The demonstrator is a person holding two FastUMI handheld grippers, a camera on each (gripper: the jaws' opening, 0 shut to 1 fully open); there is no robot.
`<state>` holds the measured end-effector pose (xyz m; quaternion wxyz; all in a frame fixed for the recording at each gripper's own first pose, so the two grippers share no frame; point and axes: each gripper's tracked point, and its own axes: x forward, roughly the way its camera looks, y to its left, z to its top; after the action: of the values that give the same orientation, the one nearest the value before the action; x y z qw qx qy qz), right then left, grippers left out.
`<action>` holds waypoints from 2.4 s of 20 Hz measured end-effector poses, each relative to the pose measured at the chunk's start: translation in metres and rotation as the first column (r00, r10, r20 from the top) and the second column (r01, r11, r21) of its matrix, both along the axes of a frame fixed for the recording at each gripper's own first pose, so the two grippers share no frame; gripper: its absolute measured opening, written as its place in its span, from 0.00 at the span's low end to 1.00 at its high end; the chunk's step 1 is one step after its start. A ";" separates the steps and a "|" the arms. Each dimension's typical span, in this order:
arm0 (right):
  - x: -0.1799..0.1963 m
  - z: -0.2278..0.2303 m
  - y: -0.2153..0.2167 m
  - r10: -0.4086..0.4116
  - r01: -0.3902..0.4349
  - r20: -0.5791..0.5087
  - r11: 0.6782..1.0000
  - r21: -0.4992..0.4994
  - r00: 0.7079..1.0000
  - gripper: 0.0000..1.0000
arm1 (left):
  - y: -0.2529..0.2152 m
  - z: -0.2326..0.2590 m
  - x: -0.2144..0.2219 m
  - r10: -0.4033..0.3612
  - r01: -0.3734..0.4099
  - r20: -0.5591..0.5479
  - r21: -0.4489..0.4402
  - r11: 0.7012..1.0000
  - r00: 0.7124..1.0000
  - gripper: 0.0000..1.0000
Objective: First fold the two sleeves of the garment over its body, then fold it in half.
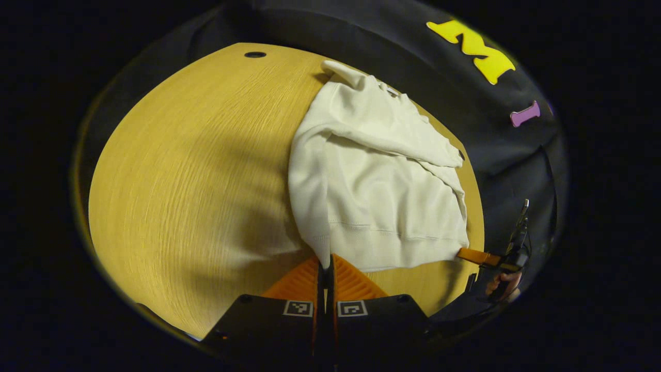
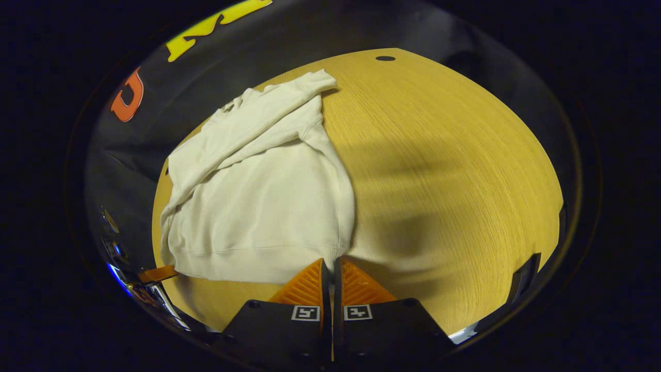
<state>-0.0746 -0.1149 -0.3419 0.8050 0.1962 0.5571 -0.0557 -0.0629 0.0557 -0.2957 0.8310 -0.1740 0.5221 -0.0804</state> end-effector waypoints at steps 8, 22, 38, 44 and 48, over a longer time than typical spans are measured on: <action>0.039 0.064 -0.004 -0.044 0.034 0.167 0.997 0.063 0.985 0.02 | 0.000 0.054 0.031 -0.034 0.030 0.178 0.024 0.999 0.984 0.03; 0.179 0.185 0.000 -0.014 -0.020 0.438 0.997 0.074 0.899 0.01 | -0.027 0.193 0.157 -0.003 0.036 0.514 -0.056 0.998 0.858 0.03; 0.364 0.213 -0.009 -0.109 0.058 0.535 0.992 0.111 0.838 0.02 | -0.020 0.268 0.348 0.077 -0.039 0.699 -0.069 0.997 0.711 0.03; 0.415 0.114 -0.003 -0.104 0.073 0.427 0.993 0.089 0.898 0.02 | -0.014 0.173 0.408 0.091 -0.103 0.602 -0.016 0.995 0.793 0.03; 0.431 0.058 -0.011 -0.060 0.051 0.389 0.998 0.031 0.919 0.02 | -0.018 0.128 0.436 0.050 -0.099 0.582 0.052 0.994 0.812 0.03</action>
<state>0.3569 -0.1259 -0.2836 0.8958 0.2273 0.3806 -0.0326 0.3733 0.0374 -0.1682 0.9593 -0.1281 0.2400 -0.0758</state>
